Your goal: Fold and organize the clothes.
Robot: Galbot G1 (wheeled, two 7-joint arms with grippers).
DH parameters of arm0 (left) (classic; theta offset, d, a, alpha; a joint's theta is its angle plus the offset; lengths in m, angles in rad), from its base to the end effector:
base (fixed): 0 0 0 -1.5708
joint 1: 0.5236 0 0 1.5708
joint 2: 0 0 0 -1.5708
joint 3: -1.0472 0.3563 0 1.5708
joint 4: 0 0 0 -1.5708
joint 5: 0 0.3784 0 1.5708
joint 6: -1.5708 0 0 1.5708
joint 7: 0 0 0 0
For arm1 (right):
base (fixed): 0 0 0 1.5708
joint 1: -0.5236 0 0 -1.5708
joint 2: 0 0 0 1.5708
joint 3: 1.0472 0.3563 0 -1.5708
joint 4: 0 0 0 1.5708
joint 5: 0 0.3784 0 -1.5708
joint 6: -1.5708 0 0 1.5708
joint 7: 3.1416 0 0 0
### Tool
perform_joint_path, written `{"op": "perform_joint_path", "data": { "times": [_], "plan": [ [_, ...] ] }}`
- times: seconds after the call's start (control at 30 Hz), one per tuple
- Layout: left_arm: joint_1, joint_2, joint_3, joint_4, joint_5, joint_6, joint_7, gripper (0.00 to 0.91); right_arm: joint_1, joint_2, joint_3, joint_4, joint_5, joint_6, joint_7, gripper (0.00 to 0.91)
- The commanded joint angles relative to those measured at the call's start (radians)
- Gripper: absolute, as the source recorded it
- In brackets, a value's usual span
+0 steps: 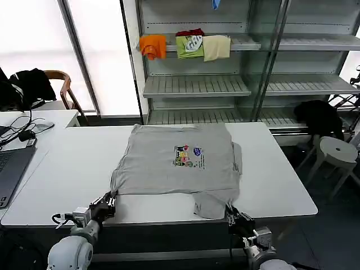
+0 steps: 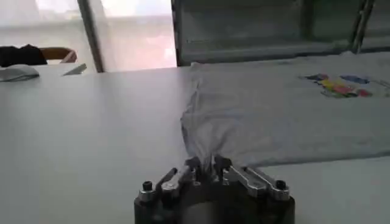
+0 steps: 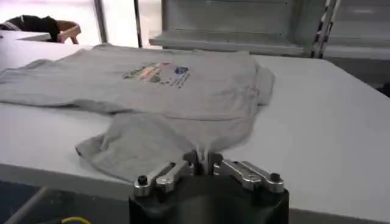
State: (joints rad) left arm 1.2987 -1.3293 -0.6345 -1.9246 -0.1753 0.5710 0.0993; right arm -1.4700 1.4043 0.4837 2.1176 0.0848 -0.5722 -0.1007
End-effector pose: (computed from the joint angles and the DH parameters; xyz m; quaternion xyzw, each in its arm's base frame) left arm 0.2896 0.0920 -0.2905 -0.0248 -0.9733 -0.0278 0.2263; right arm 0.2291 -0.0137 -0.2780 0.0991 -0.9684 0.0264 0.2275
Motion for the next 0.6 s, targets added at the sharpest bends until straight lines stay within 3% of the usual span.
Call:
{"op": "perform_joint_path", "data": {
  "times": [0.03, 0.27, 0.6],
  "plan": [
    [-0.004, 0.000, 0.000, 0.009, -0.007, -0.010, 0.002, 0.010, 0.016, 0.004, 0.007, 0.012, 0.056, 0.028, 0.009, 0.000],
    [-0.063, -0.011, -0.018, -0.018, -0.096, -0.109, 0.004, 0.010, 0.203, 0.012, 0.017, -0.030, 0.023, 0.065, -0.010, 0.000],
    [-0.296, -0.033, -0.004, 0.091, -0.187, -0.069, 0.009, 0.010, 0.556, 0.043, -0.017, -0.285, 0.032, 0.034, 0.004, 0.000]
  ]
}}
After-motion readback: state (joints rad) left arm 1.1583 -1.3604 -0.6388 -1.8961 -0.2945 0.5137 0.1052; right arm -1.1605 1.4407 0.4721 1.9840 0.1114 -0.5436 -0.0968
